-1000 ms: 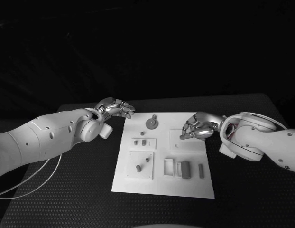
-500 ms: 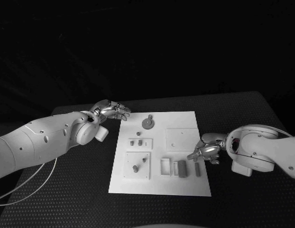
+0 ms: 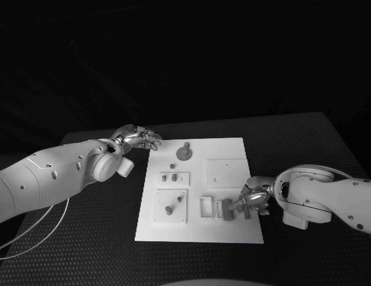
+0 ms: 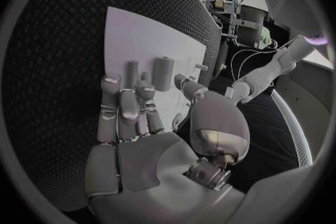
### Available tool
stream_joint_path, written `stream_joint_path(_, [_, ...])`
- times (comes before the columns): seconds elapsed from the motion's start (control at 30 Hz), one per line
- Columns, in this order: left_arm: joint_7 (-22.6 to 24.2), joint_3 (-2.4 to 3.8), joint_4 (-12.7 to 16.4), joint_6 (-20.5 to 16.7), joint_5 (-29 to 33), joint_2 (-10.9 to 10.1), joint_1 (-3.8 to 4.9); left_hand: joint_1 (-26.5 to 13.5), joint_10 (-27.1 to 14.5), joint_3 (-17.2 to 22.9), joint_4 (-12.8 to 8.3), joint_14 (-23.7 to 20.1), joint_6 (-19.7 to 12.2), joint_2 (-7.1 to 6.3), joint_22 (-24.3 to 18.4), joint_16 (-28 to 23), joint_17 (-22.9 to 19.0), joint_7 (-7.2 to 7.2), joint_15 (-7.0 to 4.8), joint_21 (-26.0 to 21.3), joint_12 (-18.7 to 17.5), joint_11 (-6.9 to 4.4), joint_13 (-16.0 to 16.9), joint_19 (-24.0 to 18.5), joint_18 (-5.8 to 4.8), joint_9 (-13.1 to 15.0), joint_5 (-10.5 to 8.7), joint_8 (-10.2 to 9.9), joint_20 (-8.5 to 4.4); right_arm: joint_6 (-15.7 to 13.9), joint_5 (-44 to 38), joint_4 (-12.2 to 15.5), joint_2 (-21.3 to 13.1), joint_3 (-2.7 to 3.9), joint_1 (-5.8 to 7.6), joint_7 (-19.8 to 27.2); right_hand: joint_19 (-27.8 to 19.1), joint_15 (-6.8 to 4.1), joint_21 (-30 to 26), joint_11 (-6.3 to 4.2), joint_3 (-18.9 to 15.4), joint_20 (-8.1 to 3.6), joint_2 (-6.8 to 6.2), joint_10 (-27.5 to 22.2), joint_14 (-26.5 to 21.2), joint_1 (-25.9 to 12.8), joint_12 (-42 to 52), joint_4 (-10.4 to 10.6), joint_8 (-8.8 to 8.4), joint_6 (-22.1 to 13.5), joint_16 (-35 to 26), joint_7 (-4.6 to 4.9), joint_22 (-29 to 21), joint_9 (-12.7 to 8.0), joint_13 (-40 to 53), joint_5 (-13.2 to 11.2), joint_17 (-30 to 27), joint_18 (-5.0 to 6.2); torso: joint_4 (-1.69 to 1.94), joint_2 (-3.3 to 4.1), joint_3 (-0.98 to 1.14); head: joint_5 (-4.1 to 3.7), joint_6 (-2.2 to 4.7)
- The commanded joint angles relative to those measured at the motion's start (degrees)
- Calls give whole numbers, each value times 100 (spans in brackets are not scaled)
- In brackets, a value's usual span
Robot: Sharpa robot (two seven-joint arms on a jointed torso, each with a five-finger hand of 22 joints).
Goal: Assemble the parts on the task board
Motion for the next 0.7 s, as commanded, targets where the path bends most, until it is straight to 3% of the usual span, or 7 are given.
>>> stream_joint_path(0.03, [55,4,4,79,36,7,1,-53,-39,-4,26,33,-30,-5,-10,-27,7,-27,9,-13,-36,12,-8,14,-85,-5,-7,17,31,-185,-148,-49,73,0,-27,-44,4,-173,35,-22,11,-63,-20,30,218,-46,35,45,-47,86,42,67,121,-10,10,4,27,170,5,3,-7,2,-22])
stream_joint_path(0.7, [41,4,10,83,37,-15,2,-62,-39,-9,35,33,-31,-9,-14,-37,18,-27,10,-13,-36,12,-8,12,-85,-6,-7,17,31,-320,-469,-267,496,-41,-252,-212,14,-130,109,23,36,-94,-23,50,312,-31,111,4,-214,21,62,114,122,-118,33,-4,164,170,-4,1,-6,23,-113])
